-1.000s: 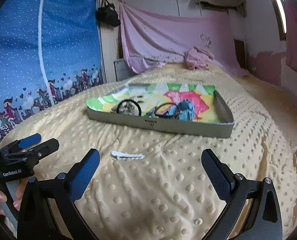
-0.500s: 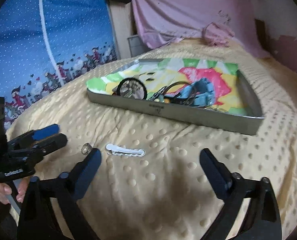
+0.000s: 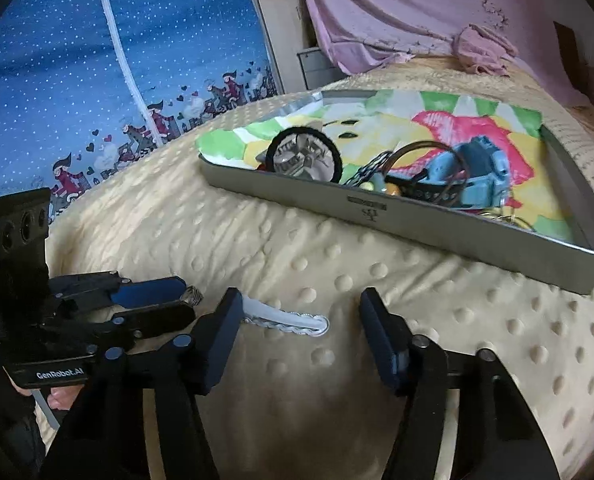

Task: Organize jewelry
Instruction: 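Grasp the silver ring with the left gripper while the right grasps the white hair clip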

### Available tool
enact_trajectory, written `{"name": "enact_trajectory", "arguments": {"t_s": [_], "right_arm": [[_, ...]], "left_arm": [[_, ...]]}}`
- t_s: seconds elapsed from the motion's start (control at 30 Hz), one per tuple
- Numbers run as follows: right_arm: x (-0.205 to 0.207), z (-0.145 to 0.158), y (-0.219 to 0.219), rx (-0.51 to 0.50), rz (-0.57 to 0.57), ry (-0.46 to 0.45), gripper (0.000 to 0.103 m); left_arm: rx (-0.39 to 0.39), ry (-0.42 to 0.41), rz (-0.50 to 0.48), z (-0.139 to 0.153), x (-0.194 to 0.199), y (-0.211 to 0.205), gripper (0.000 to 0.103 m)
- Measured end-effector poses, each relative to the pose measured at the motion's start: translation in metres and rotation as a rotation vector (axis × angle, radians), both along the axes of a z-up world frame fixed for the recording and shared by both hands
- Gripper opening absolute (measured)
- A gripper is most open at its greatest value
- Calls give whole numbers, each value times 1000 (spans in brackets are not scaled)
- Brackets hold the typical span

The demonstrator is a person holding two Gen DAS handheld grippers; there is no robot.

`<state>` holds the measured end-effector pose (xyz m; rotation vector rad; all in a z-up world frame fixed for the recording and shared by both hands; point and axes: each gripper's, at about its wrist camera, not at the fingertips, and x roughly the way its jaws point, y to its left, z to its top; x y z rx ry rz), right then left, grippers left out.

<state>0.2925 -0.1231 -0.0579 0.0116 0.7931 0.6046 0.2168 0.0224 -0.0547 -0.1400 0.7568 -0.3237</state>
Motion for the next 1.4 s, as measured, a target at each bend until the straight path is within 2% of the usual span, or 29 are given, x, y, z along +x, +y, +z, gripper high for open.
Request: {"name": "enact_trajectory", "arguments": {"t_s": [0.07, 0.13, 0.3, 0.4, 0.5, 0.9, 1.0, 1.4], "right_arm": [[-1, -2, -2, 9, 5, 7, 47], [-2, -2, -3, 18, 11, 11, 41], [-7, -6, -5, 24, 23, 23, 32], [-11, -5, -4, 12, 32, 23, 31], [-17, -4, -1, -15, 43, 16, 24], [-44, 4, 21, -133, 53, -19, 20], [-46, 4, 22, -124, 35, -13, 15], [-58, 2, 25, -99, 15, -49, 12]], "left_arm": [[1, 5, 6, -1, 1, 1, 21], [-2, 8, 9, -1, 2, 2, 20], [5, 6, 19, 0, 2, 2, 20], [1, 4, 27, 0, 1, 4, 20], [1, -1, 39, 1, 0, 5, 20], [3, -12, 64, 2, -4, 8, 20], [0, -16, 66, 2, -4, 9, 20], [-27, -61, 42, 7, -11, 9, 20]]}}
